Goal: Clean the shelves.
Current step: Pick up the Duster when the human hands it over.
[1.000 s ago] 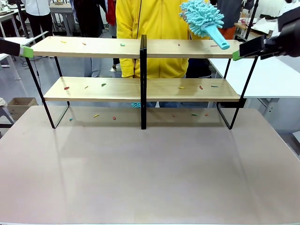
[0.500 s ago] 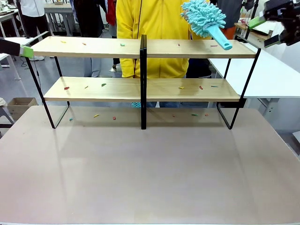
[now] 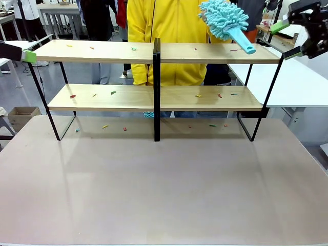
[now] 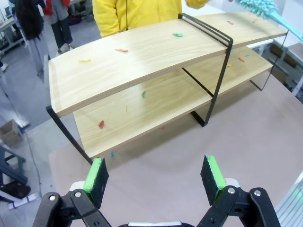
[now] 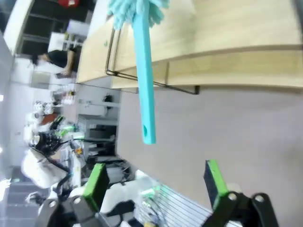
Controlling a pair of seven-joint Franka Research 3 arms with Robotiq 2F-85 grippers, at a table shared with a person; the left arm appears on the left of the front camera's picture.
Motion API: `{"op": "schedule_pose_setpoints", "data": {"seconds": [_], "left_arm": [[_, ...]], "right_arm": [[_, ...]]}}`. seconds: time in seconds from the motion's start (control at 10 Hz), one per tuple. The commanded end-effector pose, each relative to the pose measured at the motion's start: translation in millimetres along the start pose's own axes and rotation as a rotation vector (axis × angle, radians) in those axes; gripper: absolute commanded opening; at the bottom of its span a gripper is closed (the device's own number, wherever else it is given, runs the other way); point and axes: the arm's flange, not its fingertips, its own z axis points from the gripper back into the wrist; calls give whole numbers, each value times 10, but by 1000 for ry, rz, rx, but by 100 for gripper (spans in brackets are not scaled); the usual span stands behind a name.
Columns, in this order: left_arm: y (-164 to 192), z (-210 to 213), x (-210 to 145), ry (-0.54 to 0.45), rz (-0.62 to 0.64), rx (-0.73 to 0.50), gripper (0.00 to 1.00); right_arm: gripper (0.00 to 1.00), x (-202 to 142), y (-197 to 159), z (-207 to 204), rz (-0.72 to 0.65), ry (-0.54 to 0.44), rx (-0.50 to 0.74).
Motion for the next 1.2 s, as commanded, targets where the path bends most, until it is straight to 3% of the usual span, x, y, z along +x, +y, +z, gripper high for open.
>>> {"op": "schedule_pose_setpoints", "data": {"seconds": [0.0, 0.2, 0.5, 0.6, 0.7, 0.8, 1.0, 1.1], "left_arm": [[18, 14, 11, -1, -21, 2, 100], [18, 14, 11, -1, -21, 2, 100], [18, 14, 11, -1, -21, 2, 100], [18, 14, 11, -1, -21, 2, 100], [18, 14, 11, -1, -21, 2, 100], [18, 14, 11, -1, -21, 2, 100], [18, 14, 11, -1, -21, 2, 100], [18, 14, 11, -1, -21, 2, 100]], "right_arm": [[100, 653, -95, -230, -86, 99, 156], [100, 860, -125, -519, -77, 110, 164], [100, 947, -143, -589, -67, 90, 182], [48, 945, -146, -590, -53, 99, 196], [41, 937, -132, -615, -48, 108, 198], [0, 939, -119, -643, -49, 115, 195], [0, 950, -121, -683, -53, 113, 198], [15, 945, -119, -711, -51, 121, 195]]}}
